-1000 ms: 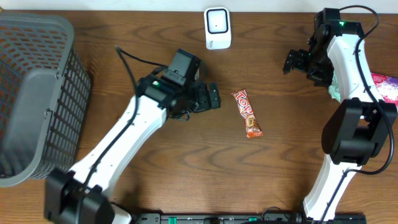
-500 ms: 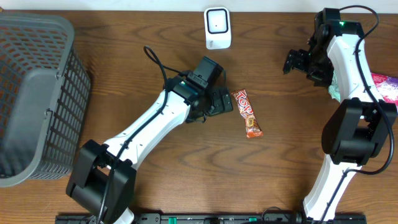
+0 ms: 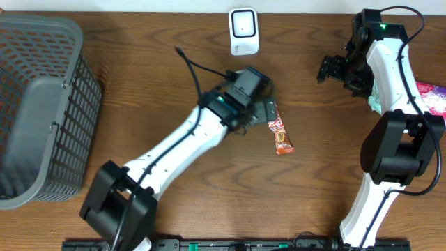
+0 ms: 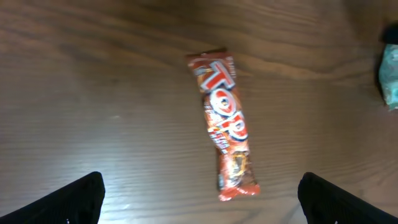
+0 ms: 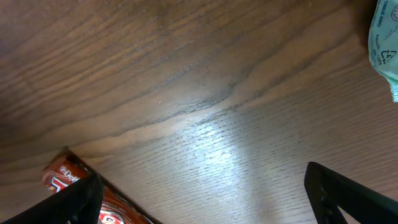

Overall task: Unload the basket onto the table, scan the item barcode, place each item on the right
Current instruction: 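Move the left gripper right over the red TOP bar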

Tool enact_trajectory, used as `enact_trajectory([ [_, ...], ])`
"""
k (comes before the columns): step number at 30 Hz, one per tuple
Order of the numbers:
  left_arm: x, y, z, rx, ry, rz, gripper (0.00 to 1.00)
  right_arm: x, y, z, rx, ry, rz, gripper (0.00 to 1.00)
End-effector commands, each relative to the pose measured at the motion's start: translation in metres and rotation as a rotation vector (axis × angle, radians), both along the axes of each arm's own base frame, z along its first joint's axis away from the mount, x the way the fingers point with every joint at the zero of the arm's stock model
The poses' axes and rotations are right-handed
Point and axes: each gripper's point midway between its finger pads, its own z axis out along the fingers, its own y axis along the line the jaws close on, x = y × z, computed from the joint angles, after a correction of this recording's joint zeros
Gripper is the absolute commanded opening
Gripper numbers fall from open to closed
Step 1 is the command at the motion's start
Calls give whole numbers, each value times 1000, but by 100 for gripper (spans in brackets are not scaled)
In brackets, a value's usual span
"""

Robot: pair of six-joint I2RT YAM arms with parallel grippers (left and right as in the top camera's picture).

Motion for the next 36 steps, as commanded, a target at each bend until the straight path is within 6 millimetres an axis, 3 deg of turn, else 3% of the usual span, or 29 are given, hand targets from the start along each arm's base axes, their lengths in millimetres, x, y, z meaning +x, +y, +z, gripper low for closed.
enact_trajectory([
  [1, 11, -11, 1, 70, -120, 56, 99, 1, 2, 10, 3, -24, -13, 99],
  [5, 13, -19, -14, 142, -176, 63, 99, 1, 2, 10, 3, -24, -13, 99],
  [13, 22, -30, -70, 234, -178, 28, 99, 1, 2, 10, 3, -24, -13, 99],
  [18, 28, -40, -89, 224, -188, 24, 97, 1, 2, 10, 3, -24, -13, 99],
  [24, 26, -58, -95, 241, -243, -63, 92, 1, 2, 10, 3, -24, -13, 99],
  [36, 9, -66, -103, 314, -278, -76, 87, 1, 2, 10, 3, -24, -13, 99],
])
